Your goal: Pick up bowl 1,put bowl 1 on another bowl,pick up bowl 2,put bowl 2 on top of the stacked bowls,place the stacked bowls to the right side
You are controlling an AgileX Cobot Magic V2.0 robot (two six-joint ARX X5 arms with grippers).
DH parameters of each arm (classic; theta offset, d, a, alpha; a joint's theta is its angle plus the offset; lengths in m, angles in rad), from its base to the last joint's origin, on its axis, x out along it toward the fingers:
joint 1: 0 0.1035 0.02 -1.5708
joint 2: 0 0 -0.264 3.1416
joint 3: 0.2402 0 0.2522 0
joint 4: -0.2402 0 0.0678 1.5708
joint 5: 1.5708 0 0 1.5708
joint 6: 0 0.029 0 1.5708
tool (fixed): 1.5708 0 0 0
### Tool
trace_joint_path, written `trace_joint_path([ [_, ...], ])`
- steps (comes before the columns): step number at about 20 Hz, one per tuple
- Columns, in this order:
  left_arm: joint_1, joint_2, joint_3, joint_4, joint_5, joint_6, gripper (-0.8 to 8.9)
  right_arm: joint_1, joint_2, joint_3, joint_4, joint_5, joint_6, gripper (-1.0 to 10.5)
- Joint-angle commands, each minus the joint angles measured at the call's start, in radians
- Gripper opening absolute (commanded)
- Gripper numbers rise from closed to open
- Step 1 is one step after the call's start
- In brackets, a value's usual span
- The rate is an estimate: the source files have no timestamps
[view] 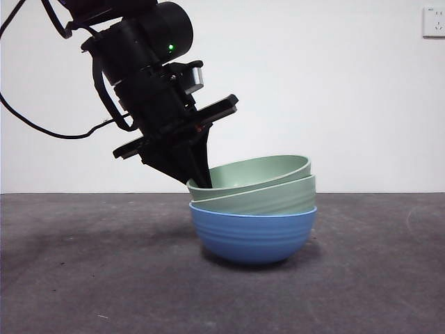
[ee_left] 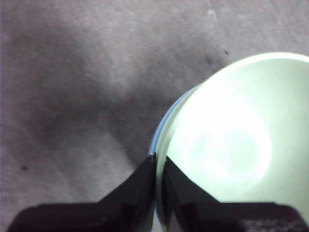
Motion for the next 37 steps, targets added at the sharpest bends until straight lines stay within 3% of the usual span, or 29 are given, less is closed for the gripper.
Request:
trace_joint_path([
  [1,-0.011,0.006,0.004,-0.006,0.025,-0.006,1.13,0.000,0.001,-0.002,-0.001,0.003,0.004,2.2],
  [2,-0.015,0.006,0.006,-0.008,0.025,-0.006,2.04,0.000,0.002,-0.002,-0.001,0.003,0.008,2.2],
  [4,-0.016,0.005,0.019,-0.035,0.026,-0.005,2.89,0.000,0.005,-0.002,-0.002,0.002,0.011,2.3],
  [8,-0.016,-0.007,0.074,-0.129,0.023,0.010,2.89,0.000,0.023,-0.002,-0.010,0.002,0.014,2.3],
  [9,-0.016,-0.018,0.096,-0.165,0.015,0.025,2.89,0.000,0.031,-0.002,-0.009,0.002,0.014,2.6],
  [12,-0.008,-0.066,0.166,-0.268,0.013,0.059,2.89,0.000,0.079,-0.002,0.003,0.002,0.014,5.0],
  [15,-0.006,-0.137,0.257,-0.398,0.002,0.092,2.89,0.000,0.175,-0.002,0.068,-0.007,0.030,5.1],
  [21,-0.006,-0.294,0.416,-0.628,-0.071,0.157,2.88,-0.014,0.443,-0.002,0.256,-0.068,0.084,5.1],
  [23,-0.006,-0.359,0.433,-0.661,-0.071,0.157,2.88,-0.026,0.545,-0.002,0.309,-0.112,0.109,5.1],
  [27,-0.006,-0.476,0.433,-0.694,-0.071,0.165,2.88,-0.047,0.721,-0.002,0.382,-0.121,0.127,5.0],
  [32,-0.006,-0.550,0.433,-0.716,-0.071,0.164,2.88,-0.065,0.852,-0.002,0.444,-0.215,0.179,5.0],
  [37,-0.006,-0.555,0.433,-0.728,-0.071,0.164,2.88,-0.065,0.883,-0.002,0.445,-0.216,0.177,2.2],
])
